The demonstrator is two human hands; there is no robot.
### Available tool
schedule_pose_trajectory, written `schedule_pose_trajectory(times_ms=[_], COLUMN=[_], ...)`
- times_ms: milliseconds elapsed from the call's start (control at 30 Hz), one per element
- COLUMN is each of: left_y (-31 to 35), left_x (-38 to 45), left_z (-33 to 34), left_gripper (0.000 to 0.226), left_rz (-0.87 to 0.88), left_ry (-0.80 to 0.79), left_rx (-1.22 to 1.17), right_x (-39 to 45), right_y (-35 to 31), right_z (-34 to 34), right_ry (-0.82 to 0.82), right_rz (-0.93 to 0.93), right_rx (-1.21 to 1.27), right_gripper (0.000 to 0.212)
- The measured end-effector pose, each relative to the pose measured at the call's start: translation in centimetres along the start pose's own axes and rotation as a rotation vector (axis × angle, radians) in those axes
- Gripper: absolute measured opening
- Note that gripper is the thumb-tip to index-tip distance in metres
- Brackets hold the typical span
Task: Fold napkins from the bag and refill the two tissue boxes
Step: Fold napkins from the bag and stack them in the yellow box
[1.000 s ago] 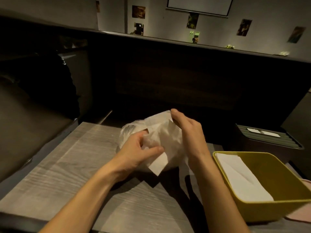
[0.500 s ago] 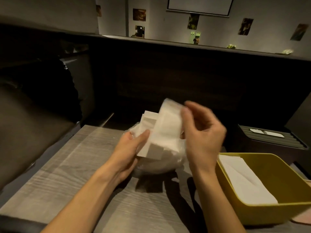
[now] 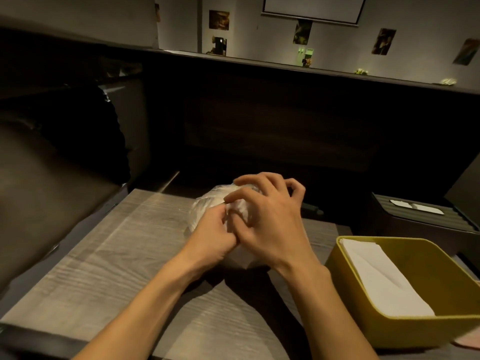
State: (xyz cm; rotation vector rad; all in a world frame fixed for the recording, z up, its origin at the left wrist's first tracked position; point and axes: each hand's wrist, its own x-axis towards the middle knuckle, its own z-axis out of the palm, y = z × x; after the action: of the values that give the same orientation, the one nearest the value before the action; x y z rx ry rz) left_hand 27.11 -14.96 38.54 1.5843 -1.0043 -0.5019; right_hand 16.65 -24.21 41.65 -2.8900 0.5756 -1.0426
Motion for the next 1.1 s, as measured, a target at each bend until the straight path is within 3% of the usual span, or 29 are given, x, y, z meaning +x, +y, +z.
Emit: schedule_pose_trajectory(times_ms=[200, 267, 367, 500, 567, 667, 767, 867, 967, 1100], left_y=[0.0, -0.1, 0.1, 1.0, 1.2, 1.4, 1.4, 1.6, 1.6, 1.2], left_x=[0.5, 0.5, 0.5, 0.1, 0.1, 0.3, 0.4, 0.2, 0.1, 0.2], left_z=[-0.1, -0.2, -0.4, -0.7, -1.0, -1.0, -0.3, -0.1, -0.3, -0.7], left_gripper=[0.063, 0.055, 0.049, 0.031, 0.029, 0.027, 0.029, 0.040, 0.037, 0.043], left_rz=[0.071, 0.041, -0.026, -0.172, -0.239, -0.291, -0.320, -0.331, -0.323, -0.312], left_ry=[-0.042, -0.037, -0.049, -0.121, -0.114, -0.089, -0.034, -0.051, -0.047, -0.028], left_rx=[-0.045, -0.066, -0.094, -0.374, -0.569, -0.728, -0.814, -0.892, -0.868, -0.838], right_x=[0.0, 0.1, 0.3, 0.4, 0.3, 0.1, -0.1, -0.5, -1.0, -1.6], right_y=[0.9, 1.1, 1.0, 0.7, 0.4, -0.2, -0.3, -0.4, -0.4, -0.6], right_z=[-0.3, -0.4, -0.9, -2.3, -2.9, -2.4, -0.2, 0.5, 0.0, 0.5], right_ry=[0.144, 0.218, 0.461, 0.855, 0.904, 0.655, 0.309, 0.223, 0.201, 0.091], right_rz=[0.014, 0.030, 0.045, 0.057, 0.161, 0.427, 0.639, 0.641, 0.572, 0.470], right_rx=[0.020, 0.090, 0.239, 0.481, 0.637, 0.883, 0.888, 0.837, 0.951, 0.734], right_gripper=[0.017, 0.015, 0.017, 0.016, 0.023, 0.031, 0.017, 0.026, 0.042, 0.060])
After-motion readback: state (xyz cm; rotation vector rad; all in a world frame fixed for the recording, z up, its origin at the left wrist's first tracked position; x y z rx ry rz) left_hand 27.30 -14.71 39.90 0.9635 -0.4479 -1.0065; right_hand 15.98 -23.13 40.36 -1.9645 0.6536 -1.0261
